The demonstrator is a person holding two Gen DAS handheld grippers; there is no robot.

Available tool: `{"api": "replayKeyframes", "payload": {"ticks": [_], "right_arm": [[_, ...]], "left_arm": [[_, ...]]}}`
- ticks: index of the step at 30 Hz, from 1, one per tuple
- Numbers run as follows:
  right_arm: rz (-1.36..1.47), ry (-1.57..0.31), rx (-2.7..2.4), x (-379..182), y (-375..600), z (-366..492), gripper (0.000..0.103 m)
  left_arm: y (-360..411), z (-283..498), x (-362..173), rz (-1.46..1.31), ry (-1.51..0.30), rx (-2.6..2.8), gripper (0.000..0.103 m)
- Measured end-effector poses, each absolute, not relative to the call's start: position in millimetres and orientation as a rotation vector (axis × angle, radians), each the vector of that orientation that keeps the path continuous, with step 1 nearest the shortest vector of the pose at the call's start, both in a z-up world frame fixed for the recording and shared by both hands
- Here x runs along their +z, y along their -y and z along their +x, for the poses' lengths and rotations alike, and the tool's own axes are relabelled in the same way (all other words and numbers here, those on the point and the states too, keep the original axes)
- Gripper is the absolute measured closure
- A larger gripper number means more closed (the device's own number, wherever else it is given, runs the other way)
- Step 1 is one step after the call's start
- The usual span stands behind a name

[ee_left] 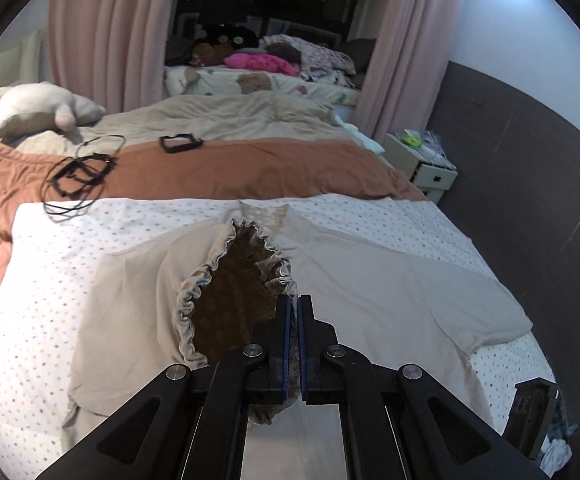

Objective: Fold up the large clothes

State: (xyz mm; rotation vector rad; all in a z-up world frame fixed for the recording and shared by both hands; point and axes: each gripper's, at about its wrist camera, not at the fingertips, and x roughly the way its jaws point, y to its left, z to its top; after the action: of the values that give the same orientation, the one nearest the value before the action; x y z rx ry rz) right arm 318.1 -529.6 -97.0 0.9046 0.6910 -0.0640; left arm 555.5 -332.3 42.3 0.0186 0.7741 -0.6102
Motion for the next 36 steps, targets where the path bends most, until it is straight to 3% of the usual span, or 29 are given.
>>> {"api": "replayKeyframes", "payload": {"ticks": [5,7,8,9,10,11,12,17,31,36], "right_arm": [[0.937,-0.686,-0.11,-107,554,301,0.06],[0.944,-0.689,-0.126,-111,562,295,0.06],[0.947,-0.691,-0.133,-113,565,294,0.06],[0.951,-0.694,-0.137,-115,566,293,0.06],[0.955,-0.697,-0.141,-117,567,293,0.06],[0.958,-0.699,-0.142,-119,569,293,0.06],[0.96,-0.703,-0.142,-120,569,294,0.06],[0.959,-0.725,-0.123,-126,563,308,0.06],[0.929,-0.796,-0.084,-139,515,364,0.06],[0.913,-0.829,-0.106,-148,505,380,0.06]], "left_arm": [[384,553,26,0.091,-0.815,-0.729,0.1],[401,551,19,0.1,-0.847,-0.801,0.094],[409,548,16,0.107,-0.869,-0.827,0.081],[414,547,13,0.114,-0.887,-0.84,0.056],[417,546,12,0.116,-0.889,-0.847,0.042],[419,544,12,0.113,-0.873,-0.85,0.022],[415,542,13,0.11,-0.849,-0.844,0.016],[391,541,12,0.089,-0.826,-0.775,0.016],[208,567,-4,-0.009,-0.798,-0.469,0.016],[145,578,-16,-0.052,-0.814,-0.393,0.027]]}}
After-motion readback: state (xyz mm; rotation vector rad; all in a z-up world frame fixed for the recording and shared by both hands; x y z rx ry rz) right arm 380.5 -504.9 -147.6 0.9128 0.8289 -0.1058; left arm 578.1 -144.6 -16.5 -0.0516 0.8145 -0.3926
